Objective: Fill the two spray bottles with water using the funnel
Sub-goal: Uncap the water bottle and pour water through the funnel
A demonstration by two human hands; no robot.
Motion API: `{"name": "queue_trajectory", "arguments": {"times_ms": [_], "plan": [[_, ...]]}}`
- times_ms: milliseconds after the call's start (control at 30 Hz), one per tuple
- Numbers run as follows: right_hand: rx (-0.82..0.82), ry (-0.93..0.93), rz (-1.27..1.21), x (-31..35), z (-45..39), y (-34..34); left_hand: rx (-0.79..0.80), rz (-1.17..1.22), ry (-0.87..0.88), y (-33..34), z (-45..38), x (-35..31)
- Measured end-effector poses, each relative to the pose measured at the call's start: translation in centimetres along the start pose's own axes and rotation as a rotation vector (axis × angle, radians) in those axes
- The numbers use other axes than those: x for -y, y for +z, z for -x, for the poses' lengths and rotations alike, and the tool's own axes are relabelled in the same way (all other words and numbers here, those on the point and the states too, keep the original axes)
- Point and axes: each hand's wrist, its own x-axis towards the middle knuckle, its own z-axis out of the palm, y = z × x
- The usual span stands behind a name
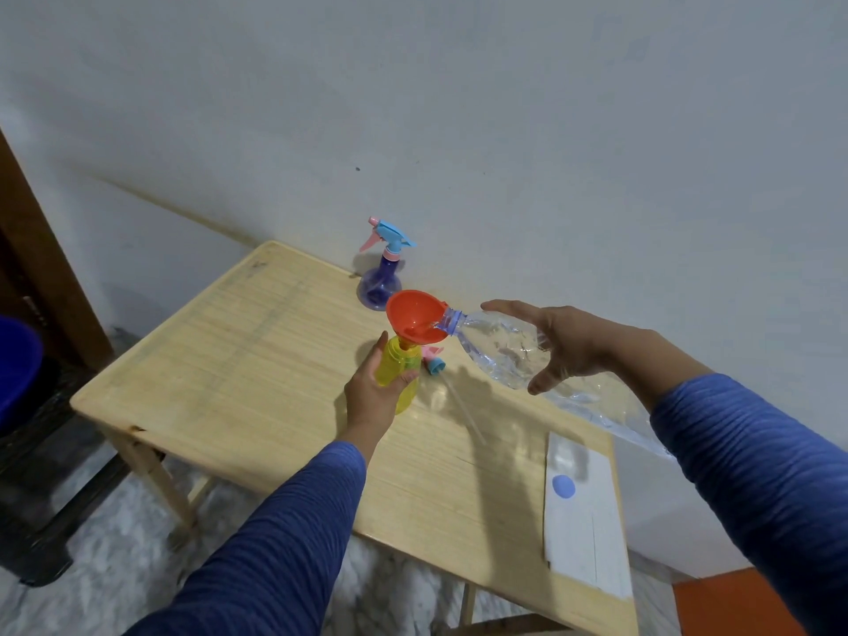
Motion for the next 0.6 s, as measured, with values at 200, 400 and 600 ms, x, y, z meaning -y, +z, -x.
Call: {"name": "queue_trajectory", "arguments": {"times_ms": [200, 400, 600], "plan": [[-0.003, 0.003, 0.013, 0.03, -0.09, -0.22, -0.003, -0.006, 0.004, -0.08, 0.03, -0.06], [-0.003, 0.001, 0.02, -0.1, -0.22, -0.34, -0.004, 0.0, -0.005, -0.04, 0.14, -0.25], [-0.01, -0.006, 0.034, -0.35, -0.39, -0.46, -0.002, 0.003, -0.012, -0.06, 0.18, -0.3]]}}
